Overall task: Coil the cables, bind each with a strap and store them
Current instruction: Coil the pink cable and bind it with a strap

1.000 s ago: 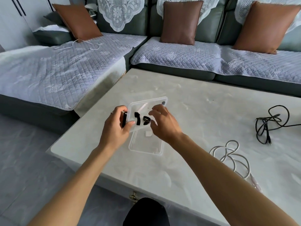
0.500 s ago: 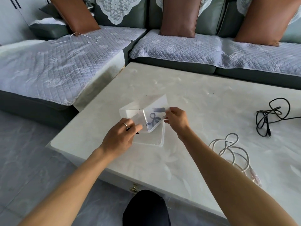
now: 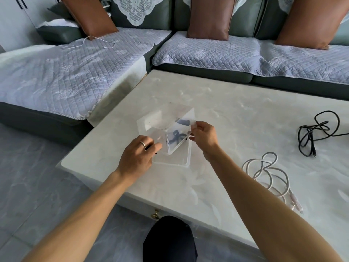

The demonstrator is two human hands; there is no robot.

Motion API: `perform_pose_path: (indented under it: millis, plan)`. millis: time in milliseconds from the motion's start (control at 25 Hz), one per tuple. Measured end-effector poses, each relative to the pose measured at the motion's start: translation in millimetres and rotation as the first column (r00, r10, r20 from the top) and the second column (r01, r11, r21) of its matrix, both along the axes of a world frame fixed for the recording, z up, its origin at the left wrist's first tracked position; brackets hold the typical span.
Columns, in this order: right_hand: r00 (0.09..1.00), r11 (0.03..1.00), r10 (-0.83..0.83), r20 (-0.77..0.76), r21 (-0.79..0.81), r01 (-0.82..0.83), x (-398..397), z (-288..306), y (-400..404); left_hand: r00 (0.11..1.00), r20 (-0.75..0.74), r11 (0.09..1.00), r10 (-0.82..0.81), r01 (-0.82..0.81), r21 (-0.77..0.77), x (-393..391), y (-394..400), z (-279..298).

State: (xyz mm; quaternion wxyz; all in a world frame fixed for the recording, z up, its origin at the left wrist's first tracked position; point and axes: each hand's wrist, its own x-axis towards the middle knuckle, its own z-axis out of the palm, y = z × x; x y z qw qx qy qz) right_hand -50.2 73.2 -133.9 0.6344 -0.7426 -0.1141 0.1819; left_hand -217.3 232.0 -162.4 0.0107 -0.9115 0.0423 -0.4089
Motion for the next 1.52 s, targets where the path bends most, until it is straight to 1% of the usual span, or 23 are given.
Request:
perform_pose_path:
  millis: [80,120,160,200,240,280,320,360,400,440,480,520,560,600,680,760,920,1080,1120,1200,1280,1400,1520]
  plan:
    - [1.000,0.999,-0.006,0.029,0.045,0.005,-2.7,14.4,-5.1,1.000,0.029,0.998,-0.007,0.009,-0.056,3.3,-3.1,11.0]
    - [0.998,0.997,-0.022,0.056,0.076,0.017,-3.6,23.3,-11.3,0.999,0.051,0.992,-0.019,0.025,-0.128,5.8,-7.1,18.1]
    - [0.996,0.993,-0.045,0.077,0.116,0.036,-2.8,31.8,-20.2,0.997,0.069,0.968,-0.031,0.048,-0.245,9.6,-14.1,26.7]
    - [0.994,0.987,-0.064,0.087,0.150,0.051,-1.3,37.8,-29.1,0.996,0.085,0.914,-0.033,0.065,-0.402,13.9,-20.7,35.6]
    - [0.991,0.985,-0.083,0.102,0.158,0.066,1.3,43.7,-40.0,0.995,0.100,0.813,-0.017,0.072,-0.578,22.2,-27.8,43.5]
    - [0.986,0.987,-0.098,0.131,0.138,0.080,7.8,47.4,-55.0,0.996,0.092,0.654,0.006,0.066,-0.753,35.8,-39.7,52.2]
    - [0.982,0.992,-0.100,0.162,0.099,0.084,14.5,48.1,-66.0,0.997,0.068,0.450,0.029,0.048,-0.892,49.6,-47.4,58.8]
    - [0.977,0.994,-0.108,0.183,0.049,0.101,21.6,49.3,-77.7,0.998,0.054,0.211,0.028,0.047,-0.976,65.3,-55.4,65.4]
    - [0.972,0.992,-0.122,0.200,-0.002,0.125,27.7,52.0,-91.5,0.998,0.064,-0.040,0.005,0.064,-0.997,82.6,-64.1,70.4]
    - [0.968,0.988,-0.136,0.209,-0.049,0.149,34.1,53.7,-104.2,0.996,0.082,-0.273,-0.039,0.069,-0.960,100.2,-71.6,73.3]
    - [0.966,0.981,-0.151,0.212,-0.086,0.172,40.1,54.3,-116.5,0.991,0.093,-0.449,-0.095,0.041,-0.893,116.5,-77.2,73.5]
    - [0.966,0.977,-0.158,0.206,-0.111,0.183,45.8,52.0,-126.5,0.984,0.088,-0.559,-0.154,-0.014,-0.829,129.9,-81.1,71.4]
    - [0.966,0.973,-0.165,0.198,-0.125,0.192,50.1,49.9,-136.2,0.975,0.069,-0.619,-0.210,-0.078,-0.781,143.2,-83.9,64.6]
    - [0.966,0.970,-0.177,0.188,-0.134,0.203,53.6,49.3,-147.6,0.966,0.047,-0.650,-0.253,-0.134,-0.748,158.4,-88.8,55.5]
    - [0.970,0.968,-0.176,0.170,-0.148,0.202,57.4,46.2,-161.1,0.963,0.000,-0.659,-0.270,-0.185,-0.729,179.7,-89.8,36.7]
    - [0.977,0.969,-0.134,0.168,-0.186,0.164,60.7,43.5,-174.2,0.972,-0.061,-0.620,-0.228,-0.193,-0.760,198.8,-91.7,22.2]
    - [0.981,0.960,-0.041,0.191,-0.265,0.092,57.2,38.1,-187.1,0.980,-0.174,-0.427,-0.091,-0.197,-0.882,202.0,-91.2,11.6]
    - [0.977,0.962,0.013,0.212,-0.270,0.046,41.8,33.8,-197.2,0.954,-0.290,-0.265,-0.079,-0.301,-0.916,174.1,-107.2,13.5]
    - [0.975,0.960,0.025,0.223,-0.276,0.039,36.9,34.5,-201.1,0.951,-0.308,-0.196,-0.044,-0.310,-0.930,163.2,-115.0,17.1]
    - [0.964,0.956,0.047,0.263,-0.293,0.033,29.2,35.5,-211.0,0.965,-0.264,-0.063,0.002,-0.263,-0.963,136.2,-137.3,29.2]
    - [0.953,0.949,0.036,0.302,-0.308,0.062,21.3,35.4,-227.2,0.973,-0.216,0.006,-0.077,-0.217,-0.976,106.0,-164.1,41.9]
    - [0.944,0.952,-0.072,0.322,-0.260,0.162,1.3,21.9,-261.1,0.945,-0.226,0.110,-0.237,-0.205,-0.972,68.2,-195.4,41.1]
    - [0.920,0.926,-0.117,0.374,-0.293,0.237,-17.8,0.7,-287.1,0.925,-0.259,0.250,-0.279,-0.190,-0.949,65.2,-221.7,25.8]
